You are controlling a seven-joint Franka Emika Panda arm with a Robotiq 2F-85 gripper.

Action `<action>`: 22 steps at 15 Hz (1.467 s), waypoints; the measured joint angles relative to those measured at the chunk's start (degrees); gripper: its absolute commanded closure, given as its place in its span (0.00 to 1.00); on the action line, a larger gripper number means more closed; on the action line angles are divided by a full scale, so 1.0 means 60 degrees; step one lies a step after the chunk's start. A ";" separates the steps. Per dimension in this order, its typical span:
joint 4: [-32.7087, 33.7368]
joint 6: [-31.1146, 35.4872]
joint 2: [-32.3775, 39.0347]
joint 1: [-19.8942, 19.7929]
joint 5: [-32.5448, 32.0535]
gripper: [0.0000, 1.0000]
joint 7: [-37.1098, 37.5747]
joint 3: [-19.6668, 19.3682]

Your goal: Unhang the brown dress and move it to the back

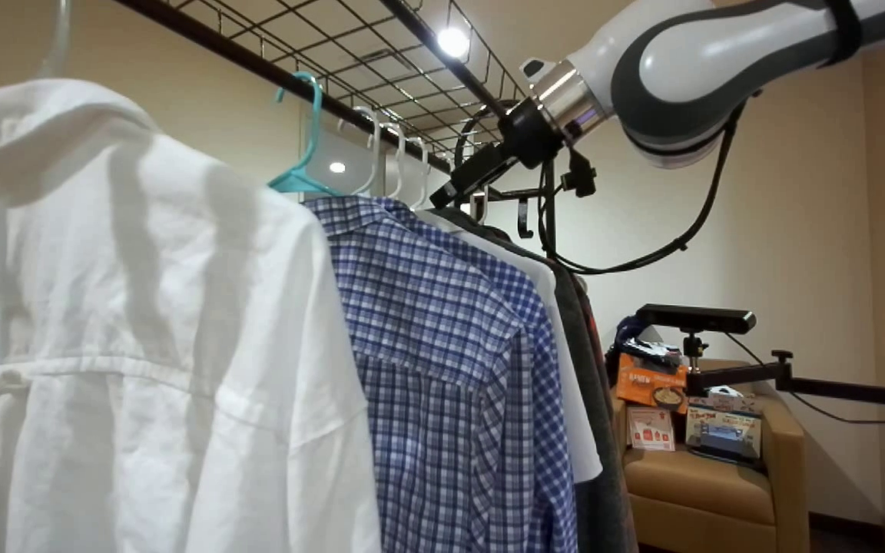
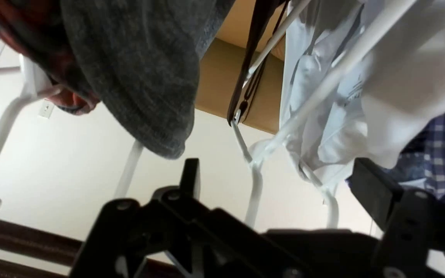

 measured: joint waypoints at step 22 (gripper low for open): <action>0.0756 0.0437 0.0774 0.0149 0.0005 0.93 0.0515 -0.0188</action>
